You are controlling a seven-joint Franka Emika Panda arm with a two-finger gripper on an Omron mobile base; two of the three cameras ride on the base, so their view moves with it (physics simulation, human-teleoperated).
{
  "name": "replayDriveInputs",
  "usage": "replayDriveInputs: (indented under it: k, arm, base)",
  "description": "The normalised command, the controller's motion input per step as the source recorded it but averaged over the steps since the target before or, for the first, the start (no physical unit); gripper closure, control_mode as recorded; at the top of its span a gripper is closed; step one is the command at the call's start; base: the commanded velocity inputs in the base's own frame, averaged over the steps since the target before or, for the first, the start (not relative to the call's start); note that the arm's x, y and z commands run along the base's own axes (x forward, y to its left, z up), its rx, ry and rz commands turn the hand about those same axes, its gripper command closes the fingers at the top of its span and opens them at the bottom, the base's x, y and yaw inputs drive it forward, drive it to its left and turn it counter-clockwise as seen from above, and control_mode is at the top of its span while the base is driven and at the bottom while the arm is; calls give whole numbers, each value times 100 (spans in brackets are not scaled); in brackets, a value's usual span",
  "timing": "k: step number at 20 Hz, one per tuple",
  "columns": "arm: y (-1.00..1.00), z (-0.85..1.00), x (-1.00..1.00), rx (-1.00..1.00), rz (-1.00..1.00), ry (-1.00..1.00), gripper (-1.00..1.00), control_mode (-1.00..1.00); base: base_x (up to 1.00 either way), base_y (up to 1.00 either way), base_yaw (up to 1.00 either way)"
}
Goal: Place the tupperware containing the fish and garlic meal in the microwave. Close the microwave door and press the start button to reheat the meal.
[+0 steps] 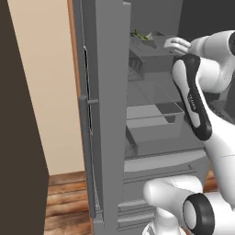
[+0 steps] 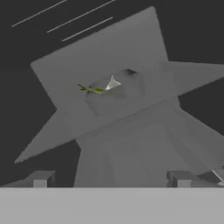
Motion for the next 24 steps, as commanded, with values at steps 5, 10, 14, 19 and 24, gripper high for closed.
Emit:
replayDriveInputs:
  k: [5,10,14,19,24]
  arm:
    - [-24,24,13,22,0,4,-100,-100]
    - [-24,14,29,16,0,7,-100,-100]
    - [0,0,40,0,0,0,-100,-100]
    - [0,-11,38,0,0,0,-100,-100]
    - [0,-23,38,0,0,0,-100,-100]
  base:
    - [0,0,0]
    - [0,0,0]
    - [0,0,0]
    - [0,0,0]
    - [0,0,0]
